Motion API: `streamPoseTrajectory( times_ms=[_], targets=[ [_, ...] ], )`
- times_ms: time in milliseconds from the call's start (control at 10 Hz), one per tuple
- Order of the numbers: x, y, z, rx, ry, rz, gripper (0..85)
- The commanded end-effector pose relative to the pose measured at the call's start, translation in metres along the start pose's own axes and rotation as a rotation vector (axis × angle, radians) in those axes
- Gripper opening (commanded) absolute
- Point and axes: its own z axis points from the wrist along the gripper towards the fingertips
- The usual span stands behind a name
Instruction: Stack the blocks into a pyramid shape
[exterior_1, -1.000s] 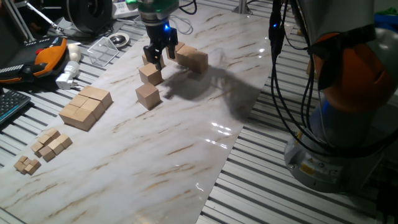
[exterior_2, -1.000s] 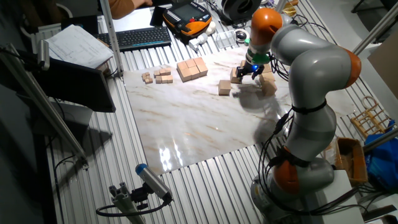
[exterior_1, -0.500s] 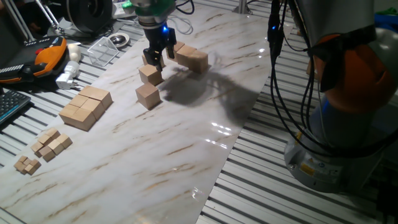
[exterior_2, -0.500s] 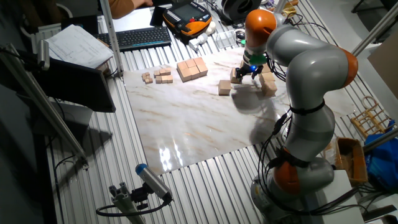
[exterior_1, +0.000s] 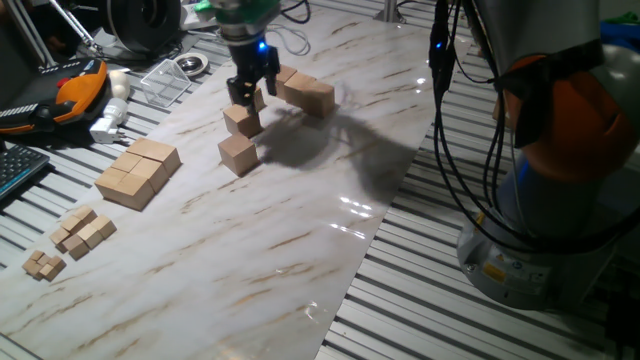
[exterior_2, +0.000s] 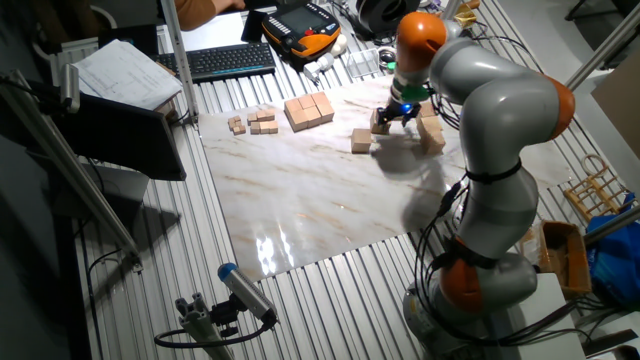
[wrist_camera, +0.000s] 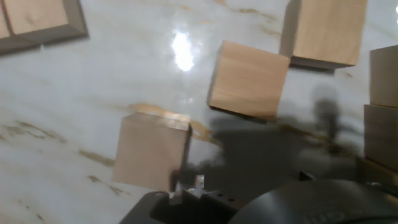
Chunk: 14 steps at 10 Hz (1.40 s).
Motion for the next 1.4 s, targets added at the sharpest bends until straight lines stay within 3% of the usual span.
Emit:
streamPoseTrajectory(
  times_ms=[0, 300, 700, 1000, 1300],
  targets=[
    [-0.003, 0.009, 0.001, -0.001, -0.003, 0.017, 68.0],
    [-0.01, 0.026, 0.007, -0.014, -0.031, 0.061, 68.0],
    [-0.01, 0.035, 0.015, -0.044, -0.034, 0.074, 68.0],
    [-0.011, 0.031, 0.016, -0.025, -0.01, 0.052, 68.0],
    [-0.011, 0.031, 0.016, 0.023, -0.02, 0.035, 68.0]
  ],
)
